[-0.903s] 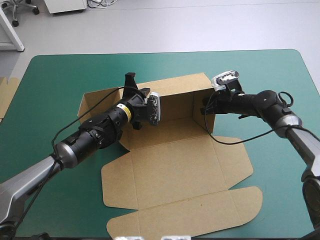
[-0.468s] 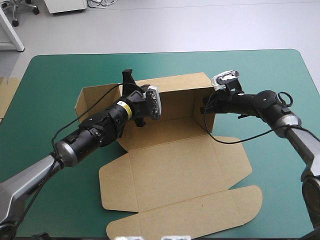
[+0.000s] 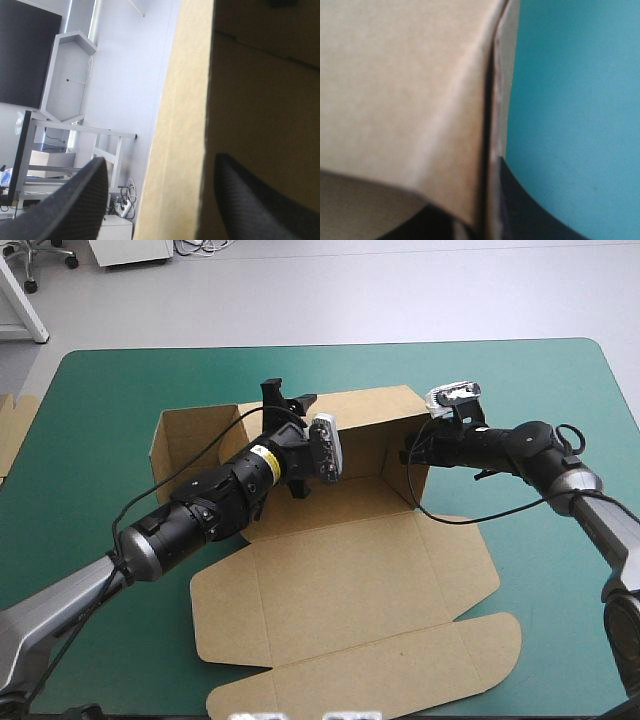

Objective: Fold the box

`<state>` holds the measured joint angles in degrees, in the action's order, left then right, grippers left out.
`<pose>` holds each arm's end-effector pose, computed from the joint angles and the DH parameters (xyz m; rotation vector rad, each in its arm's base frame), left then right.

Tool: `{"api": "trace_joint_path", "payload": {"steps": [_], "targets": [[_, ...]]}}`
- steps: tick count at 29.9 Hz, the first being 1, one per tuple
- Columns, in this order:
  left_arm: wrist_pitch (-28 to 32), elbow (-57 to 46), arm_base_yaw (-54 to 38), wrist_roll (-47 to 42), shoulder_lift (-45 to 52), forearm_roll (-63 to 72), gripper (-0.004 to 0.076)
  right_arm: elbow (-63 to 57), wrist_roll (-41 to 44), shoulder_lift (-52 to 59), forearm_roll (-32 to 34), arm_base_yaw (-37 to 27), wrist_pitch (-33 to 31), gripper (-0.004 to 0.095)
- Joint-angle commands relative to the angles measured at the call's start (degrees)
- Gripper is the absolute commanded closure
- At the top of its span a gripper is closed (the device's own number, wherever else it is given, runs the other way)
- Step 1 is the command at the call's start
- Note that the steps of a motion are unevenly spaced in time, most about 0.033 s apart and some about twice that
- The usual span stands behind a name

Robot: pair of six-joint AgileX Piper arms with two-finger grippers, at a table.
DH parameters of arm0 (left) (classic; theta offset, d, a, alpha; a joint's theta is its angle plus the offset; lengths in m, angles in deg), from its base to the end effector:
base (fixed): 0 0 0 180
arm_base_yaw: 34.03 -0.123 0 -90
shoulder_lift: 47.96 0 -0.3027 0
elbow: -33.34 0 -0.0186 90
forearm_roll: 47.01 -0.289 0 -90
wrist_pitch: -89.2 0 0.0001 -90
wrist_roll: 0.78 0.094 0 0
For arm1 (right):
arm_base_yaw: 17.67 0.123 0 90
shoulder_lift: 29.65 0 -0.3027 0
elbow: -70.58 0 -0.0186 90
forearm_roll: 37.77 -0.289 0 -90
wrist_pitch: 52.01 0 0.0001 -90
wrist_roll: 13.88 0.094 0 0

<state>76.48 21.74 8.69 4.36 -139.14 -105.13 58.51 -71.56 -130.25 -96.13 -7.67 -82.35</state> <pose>0.2905 -0.2443 0.3489 1.4519 1.2684 0.4133 0.3817 0.1084 0.2720 -0.4917 2.1902 0.5657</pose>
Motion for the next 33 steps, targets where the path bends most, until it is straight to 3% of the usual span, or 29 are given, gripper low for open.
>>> {"api": "trace_joint_path", "payload": {"steps": [1, 10, 15, 24, 33], "targets": [[-1.18, 1.94, 3.32, -0.96, 3.05, 0.61, 0.0252, 1.52, 2.14, 2.44, -2.57, 0.1, -0.81, 0.0921], [-3.39, 1.94, 12.76, -0.81, 7.0, 2.14, 0.0252, 1.52, 5.2, 2.44, 0.67, 0.1, -0.32, 0.0921], [-3.28, 1.94, 13.41, -0.81, 8.06, 5.04, 0.0252, 1.52, 6.75, 2.44, 1.66, 0.1, -0.27, 0.0921], [2.19, 2.32, 13.31, -1.18, 9.37, 22.43, 0.0283, 1.52, 12.37, 2.44, 6.64, 0.1, 0.13, 0.0921], [0.73, 10.42, 7.03, -4.42, 9.85, 42.08, 0.0316, 1.52, 13.84, 2.44, 6.53, 0.1, -0.29, 0.0921]]}}
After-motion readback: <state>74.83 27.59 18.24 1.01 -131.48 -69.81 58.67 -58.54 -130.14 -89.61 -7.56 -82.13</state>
